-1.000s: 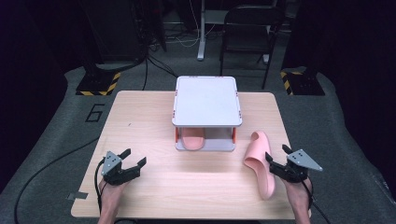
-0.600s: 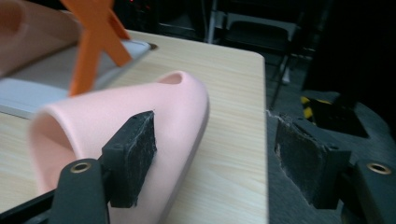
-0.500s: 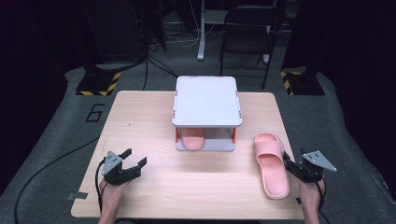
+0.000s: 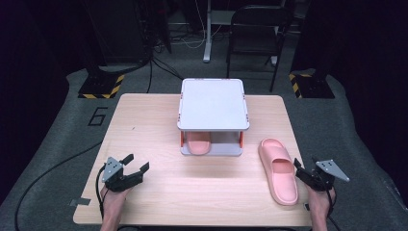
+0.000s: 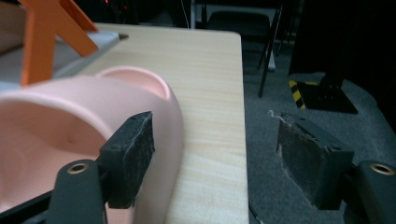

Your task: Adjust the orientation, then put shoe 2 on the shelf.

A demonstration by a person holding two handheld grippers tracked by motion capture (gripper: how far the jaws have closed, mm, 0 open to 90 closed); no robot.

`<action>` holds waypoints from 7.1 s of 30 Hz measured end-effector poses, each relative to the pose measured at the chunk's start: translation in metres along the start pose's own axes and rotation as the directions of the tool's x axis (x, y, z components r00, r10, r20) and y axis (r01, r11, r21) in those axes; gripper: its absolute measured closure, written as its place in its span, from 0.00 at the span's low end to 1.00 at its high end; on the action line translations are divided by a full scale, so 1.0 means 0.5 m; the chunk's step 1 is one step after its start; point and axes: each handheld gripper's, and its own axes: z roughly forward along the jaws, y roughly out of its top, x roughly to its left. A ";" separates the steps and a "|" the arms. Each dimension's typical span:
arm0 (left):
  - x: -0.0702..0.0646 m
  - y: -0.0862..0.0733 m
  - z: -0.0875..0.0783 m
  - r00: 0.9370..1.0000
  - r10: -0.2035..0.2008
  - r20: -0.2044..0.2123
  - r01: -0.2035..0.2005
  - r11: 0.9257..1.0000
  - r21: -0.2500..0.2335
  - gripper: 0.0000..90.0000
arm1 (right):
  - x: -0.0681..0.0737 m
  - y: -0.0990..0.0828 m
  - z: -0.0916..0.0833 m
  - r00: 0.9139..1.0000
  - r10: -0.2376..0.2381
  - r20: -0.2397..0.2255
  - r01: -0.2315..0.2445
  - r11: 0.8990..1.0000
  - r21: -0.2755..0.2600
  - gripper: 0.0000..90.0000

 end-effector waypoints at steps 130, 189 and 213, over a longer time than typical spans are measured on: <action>-0.154 0.304 0.285 0.965 0.158 0.209 -0.178 0.981 0.081 0.36 | 0.303 0.069 0.125 0.868 -0.139 -0.477 0.204 0.975 0.087 0.37; -0.150 0.304 0.284 0.963 0.151 0.222 -0.172 0.982 0.079 0.39 | 0.377 0.056 0.183 0.859 -0.209 -0.467 0.276 0.958 0.080 0.44; -0.147 0.302 0.284 0.961 0.152 0.233 -0.172 0.983 0.069 0.39 | 0.396 0.065 0.206 0.868 -0.198 -0.455 0.265 0.960 0.088 0.37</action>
